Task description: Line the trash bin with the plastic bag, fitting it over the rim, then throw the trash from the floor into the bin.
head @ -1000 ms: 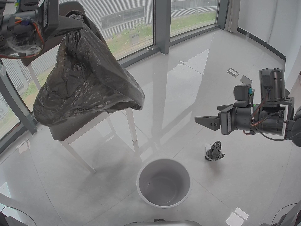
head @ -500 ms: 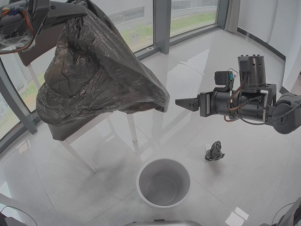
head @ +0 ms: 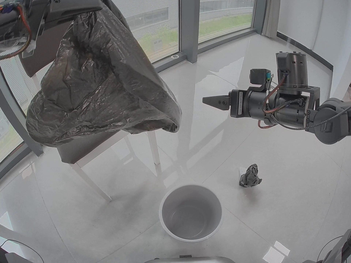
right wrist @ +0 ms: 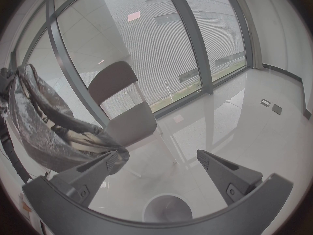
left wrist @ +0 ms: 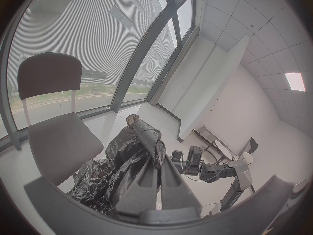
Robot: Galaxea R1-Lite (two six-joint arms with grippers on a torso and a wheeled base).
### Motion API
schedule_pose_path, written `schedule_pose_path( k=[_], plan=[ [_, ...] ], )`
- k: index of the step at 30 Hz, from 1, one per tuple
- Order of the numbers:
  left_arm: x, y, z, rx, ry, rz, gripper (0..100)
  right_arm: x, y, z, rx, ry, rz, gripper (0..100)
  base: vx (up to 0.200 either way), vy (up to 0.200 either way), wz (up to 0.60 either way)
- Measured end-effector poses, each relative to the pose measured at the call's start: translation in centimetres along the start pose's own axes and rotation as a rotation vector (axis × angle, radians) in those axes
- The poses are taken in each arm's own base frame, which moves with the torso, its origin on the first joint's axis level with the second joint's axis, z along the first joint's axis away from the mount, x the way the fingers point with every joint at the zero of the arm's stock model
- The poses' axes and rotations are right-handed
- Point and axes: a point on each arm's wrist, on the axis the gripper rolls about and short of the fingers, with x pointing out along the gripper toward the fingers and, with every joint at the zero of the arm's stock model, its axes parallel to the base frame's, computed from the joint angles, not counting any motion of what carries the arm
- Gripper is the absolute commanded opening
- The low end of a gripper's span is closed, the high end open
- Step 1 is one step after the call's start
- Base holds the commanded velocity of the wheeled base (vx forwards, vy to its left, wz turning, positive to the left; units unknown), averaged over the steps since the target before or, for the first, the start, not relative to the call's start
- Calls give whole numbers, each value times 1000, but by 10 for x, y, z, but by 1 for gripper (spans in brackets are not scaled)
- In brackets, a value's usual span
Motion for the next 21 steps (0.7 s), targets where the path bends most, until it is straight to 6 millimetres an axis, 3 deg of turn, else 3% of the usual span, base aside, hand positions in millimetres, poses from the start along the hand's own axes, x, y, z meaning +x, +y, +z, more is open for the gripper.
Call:
schedule_pose_path(
  k=[10,21],
  plan=[
    [-5,-1,2,-10,-17,-13,0,28,16,-13,37,74,144,100,0,0,0],
    [-6,-2,5,-43,-43,-19,0,19,29,-46,104,234,288,100,0,0,0]
  ],
)
